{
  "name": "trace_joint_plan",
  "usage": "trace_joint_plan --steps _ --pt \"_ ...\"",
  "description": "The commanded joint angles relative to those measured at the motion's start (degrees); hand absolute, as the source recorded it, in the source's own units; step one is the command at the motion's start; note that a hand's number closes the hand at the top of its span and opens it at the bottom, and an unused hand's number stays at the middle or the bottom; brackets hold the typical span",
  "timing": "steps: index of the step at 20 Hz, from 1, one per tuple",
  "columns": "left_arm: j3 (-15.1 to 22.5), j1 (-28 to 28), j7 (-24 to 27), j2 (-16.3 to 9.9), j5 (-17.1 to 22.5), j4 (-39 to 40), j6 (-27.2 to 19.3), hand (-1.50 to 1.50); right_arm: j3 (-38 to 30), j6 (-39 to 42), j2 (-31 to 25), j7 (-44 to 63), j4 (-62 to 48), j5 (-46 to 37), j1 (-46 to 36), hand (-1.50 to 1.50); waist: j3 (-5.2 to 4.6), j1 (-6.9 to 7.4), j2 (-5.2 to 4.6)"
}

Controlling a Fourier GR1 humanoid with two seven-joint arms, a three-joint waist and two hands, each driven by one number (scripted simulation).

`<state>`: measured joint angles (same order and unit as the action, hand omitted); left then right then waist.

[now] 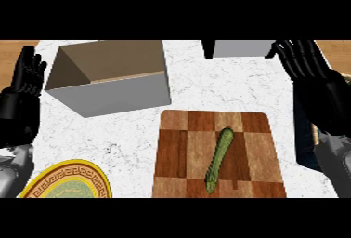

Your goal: Pick the squash from the cutting board and place it in the basket

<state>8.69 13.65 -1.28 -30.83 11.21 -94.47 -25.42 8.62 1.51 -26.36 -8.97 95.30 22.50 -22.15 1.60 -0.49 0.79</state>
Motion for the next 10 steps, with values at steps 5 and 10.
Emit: trace_joint_plan --steps 5,10 --pt "-2.02 -5.32 -3.75 -0.32 1.81 5.31 -0.18 0.0 -8.11 -21.1 -1.9 6.77 -6.31 -10.29 17.69 1.5 -1.83 -5.21 -0.67" --pt "-0.34 -4.44 -5.39 2.03 4.67 7.53 3.2 0.0 -1.27 -41.26 12.42 -1.04 -3.0 -24.2 20.61 -1.5 -1.86 -1.9 -1.17"
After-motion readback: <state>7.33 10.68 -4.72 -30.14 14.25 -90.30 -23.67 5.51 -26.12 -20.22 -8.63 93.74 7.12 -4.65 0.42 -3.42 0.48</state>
